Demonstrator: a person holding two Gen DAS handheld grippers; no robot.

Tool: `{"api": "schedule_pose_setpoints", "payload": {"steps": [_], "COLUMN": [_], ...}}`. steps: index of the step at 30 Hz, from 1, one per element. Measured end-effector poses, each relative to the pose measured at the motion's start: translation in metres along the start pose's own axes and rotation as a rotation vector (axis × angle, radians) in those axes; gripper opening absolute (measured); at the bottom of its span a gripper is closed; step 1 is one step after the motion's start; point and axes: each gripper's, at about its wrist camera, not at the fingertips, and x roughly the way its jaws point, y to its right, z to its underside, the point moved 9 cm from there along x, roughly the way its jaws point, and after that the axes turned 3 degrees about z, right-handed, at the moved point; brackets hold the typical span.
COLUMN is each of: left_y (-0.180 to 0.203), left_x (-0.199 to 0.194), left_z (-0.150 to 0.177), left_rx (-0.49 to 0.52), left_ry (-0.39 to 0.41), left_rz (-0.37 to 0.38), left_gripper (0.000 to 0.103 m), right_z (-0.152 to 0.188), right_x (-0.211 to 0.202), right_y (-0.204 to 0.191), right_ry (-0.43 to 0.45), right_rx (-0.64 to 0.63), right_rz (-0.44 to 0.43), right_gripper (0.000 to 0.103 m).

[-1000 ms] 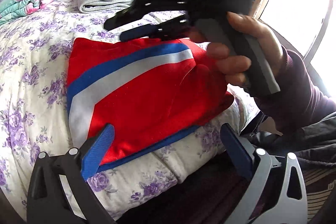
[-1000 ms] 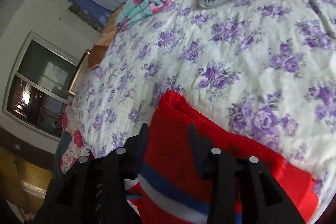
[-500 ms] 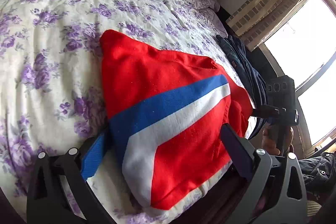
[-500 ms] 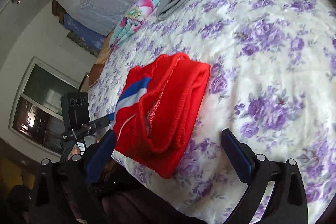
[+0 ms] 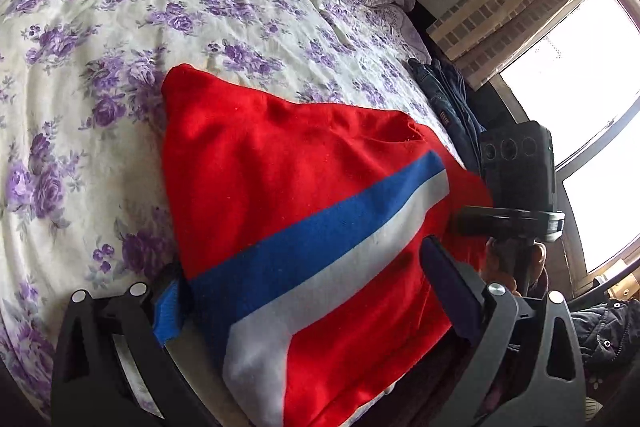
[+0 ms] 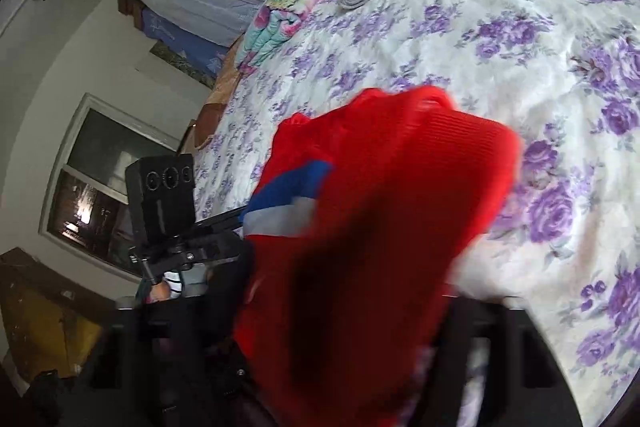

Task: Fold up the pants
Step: 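Lift the folded red pants with the right gripper and carry them onto the grey cloth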

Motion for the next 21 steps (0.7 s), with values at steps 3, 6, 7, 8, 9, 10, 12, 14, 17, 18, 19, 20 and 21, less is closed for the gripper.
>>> {"api": "schedule_pose_setpoints", "payload": {"steps": [3, 6, 7, 8, 9, 10, 12, 14, 17, 18, 19, 20, 21], "left_y": [0.002, 0.013, 0.017, 0.021, 0.025, 0.027, 0.029, 0.033, 0.048, 0.05, 0.052, 0.054, 0.054], "left_x": [-0.004, -0.004, -0.003, -0.001, 0.003, 0.008, 0.027, 0.043, 0.053, 0.054, 0.054, 0.053, 0.052], "left_z": [0.0, -0.001, -0.001, -0.003, -0.005, -0.007, -0.011, -0.015, -0.018, -0.018, -0.018, -0.018, -0.018], "left_rx": [-0.013, -0.02, -0.009, 0.005, 0.02, 0.029, 0.025, 0.047, 0.06, 0.056, 0.06, 0.063, 0.06], "left_ry": [-0.003, -0.015, -0.02, -0.025, -0.028, -0.031, -0.061, -0.059, -0.069, -0.07, -0.063, -0.051, -0.038], "left_rz": [0.021, 0.073, 0.084, 0.089, 0.09, 0.087, 0.112, 0.105, 0.145, 0.149, 0.143, 0.129, 0.114], "left_gripper": [0.098, 0.098, 0.098, 0.098, 0.098, 0.098, 0.098, 0.098, 0.098, 0.098, 0.098, 0.097, 0.093], "right_z": [0.002, 0.001, 0.001, 0.001, 0.001, 0.0, 0.005, 0.007, 0.008, 0.008, 0.009, 0.008, 0.008], "right_x": [-0.022, -0.044, -0.051, -0.058, -0.061, -0.061, -0.059, -0.055, -0.057, -0.056, -0.055, -0.053, -0.052], "right_y": [0.004, 0.005, 0.008, 0.011, 0.016, 0.022, 0.038, 0.047, 0.049, 0.05, 0.05, 0.05, 0.049], "right_ry": [0.062, 0.097, 0.107, 0.114, 0.117, 0.114, 0.097, 0.099, 0.111, 0.112, 0.112, 0.114, 0.115], "right_rx": [0.0, -0.022, -0.023, -0.022, -0.018, -0.004, 0.033, 0.057, 0.049, 0.045, 0.038, 0.035, 0.031], "right_rz": [-0.025, -0.009, -0.006, -0.005, -0.001, -0.001, -0.006, -0.023, -0.032, -0.03, -0.025, -0.021, -0.019], "right_gripper": [0.033, 0.033, 0.033, 0.033, 0.034, 0.034, 0.035, 0.035, 0.035, 0.036, 0.036, 0.036, 0.036]}}
